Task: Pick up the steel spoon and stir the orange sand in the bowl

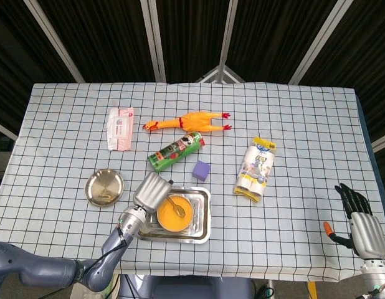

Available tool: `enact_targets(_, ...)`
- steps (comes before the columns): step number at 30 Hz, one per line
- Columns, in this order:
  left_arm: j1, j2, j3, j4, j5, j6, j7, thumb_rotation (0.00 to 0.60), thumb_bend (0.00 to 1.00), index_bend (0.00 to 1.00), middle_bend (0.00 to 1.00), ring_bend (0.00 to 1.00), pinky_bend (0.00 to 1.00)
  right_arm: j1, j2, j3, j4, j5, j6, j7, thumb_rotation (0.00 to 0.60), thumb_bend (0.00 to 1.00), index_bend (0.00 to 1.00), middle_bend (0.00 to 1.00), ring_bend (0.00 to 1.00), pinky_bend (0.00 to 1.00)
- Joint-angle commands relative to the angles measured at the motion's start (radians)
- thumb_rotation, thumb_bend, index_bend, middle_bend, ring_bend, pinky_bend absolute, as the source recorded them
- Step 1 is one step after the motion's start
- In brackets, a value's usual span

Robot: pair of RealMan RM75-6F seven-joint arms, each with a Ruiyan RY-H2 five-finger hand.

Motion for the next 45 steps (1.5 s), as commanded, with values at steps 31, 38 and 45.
enact_targets(31, -0.153, 0.12, 0.116, 0.068, 0.37, -0.095, 0.384, 0.6, 0.72, 0.8, 1.0, 1.0, 1.0, 0.001, 0.006, -0.001, -0.009, 0.001, -0.006, 0.014, 0.6, 0.4, 0.0, 0.0, 0.0, 0.0)
enact_targets(38, -0.171, 0.114, 0.097, 0.076, 0.355, -0.133, 0.456, 0.6, 0.72, 0.81, 1.0, 1.0, 1.0, 0.002, 0.015, 0.002, -0.018, 0.026, -0.024, 0.033, 0.6, 0.4, 0.0, 0.0, 0.0, 0.0)
enact_targets(45, -0.173, 0.119, 0.087, 0.076, 0.366, -0.139, 0.454, 0.6, 0.72, 0.81, 1.0, 1.0, 1.0, 0.002, 0.016, 0.001, -0.02, 0.022, -0.023, 0.03, 0.6, 0.4, 0.0, 0.0, 0.0, 0.0)
